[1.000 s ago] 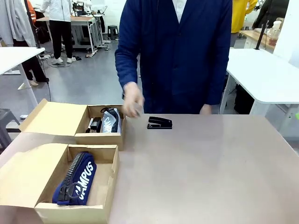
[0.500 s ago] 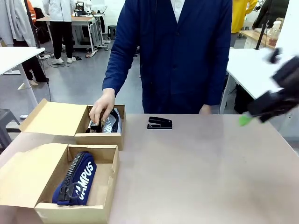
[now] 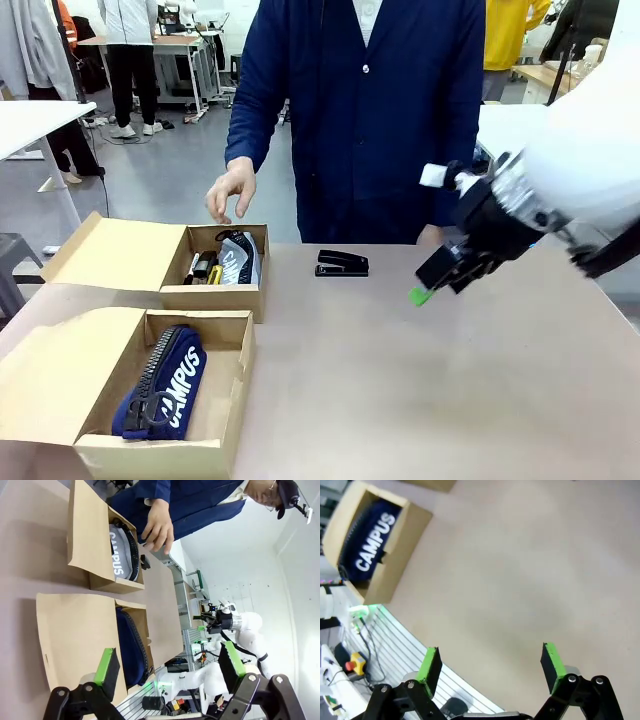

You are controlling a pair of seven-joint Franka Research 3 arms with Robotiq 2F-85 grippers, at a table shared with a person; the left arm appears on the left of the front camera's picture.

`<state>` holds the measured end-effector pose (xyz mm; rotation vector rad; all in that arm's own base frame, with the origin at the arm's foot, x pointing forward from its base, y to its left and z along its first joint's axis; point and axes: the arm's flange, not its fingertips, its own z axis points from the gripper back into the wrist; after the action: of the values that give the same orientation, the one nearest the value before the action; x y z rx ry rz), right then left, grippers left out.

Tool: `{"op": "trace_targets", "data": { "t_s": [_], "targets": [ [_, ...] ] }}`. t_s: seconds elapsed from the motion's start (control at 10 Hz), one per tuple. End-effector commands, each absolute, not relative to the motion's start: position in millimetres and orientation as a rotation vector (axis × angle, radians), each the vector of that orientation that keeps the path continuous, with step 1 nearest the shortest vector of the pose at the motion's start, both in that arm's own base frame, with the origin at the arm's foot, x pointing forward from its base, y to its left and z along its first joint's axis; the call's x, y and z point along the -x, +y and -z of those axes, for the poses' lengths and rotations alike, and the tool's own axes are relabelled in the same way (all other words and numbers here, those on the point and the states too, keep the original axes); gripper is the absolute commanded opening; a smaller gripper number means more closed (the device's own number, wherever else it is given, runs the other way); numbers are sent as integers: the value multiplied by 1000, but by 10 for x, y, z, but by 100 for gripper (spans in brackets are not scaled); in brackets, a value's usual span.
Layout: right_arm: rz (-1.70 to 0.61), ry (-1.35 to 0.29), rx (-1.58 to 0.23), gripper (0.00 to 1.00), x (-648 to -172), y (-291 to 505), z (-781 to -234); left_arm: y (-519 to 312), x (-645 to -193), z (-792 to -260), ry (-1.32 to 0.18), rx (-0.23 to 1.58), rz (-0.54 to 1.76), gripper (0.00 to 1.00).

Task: Place items inside the box.
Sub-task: Pick up a Pencil pouch or Stapler and place it inside the Mailer Box closest to the robot.

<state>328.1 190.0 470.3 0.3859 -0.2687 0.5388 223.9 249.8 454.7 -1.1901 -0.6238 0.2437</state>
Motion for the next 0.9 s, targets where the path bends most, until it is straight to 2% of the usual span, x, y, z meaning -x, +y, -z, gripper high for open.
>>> {"op": "trace_targets", "data": {
  "t_s": [0.0,0.1,0.4,0.5,0.8],
  "targets": [
    [-547,-235,-383,100,-3304,2036,-4520,2496,-2237,-4557,-646,1204,-230,100],
    [-735,-228,-273,100,-3304,2104,-4533,2496,-2237,-4557,-646,1204,-230,100],
    [-922,-542,-395,100,-4502,2300,-4375,2496,-2237,-4557,-646,1204,-230,100],
    [-933,-643,-339,100,-4830,2432,-4261,2496,-2237,-4557,-646,1204,-230,100],
    [-1234,-528,-418,100,-5478,2752,-3835,2496,-2237,-4557,-646,1204,-230,100]
  ]
}}
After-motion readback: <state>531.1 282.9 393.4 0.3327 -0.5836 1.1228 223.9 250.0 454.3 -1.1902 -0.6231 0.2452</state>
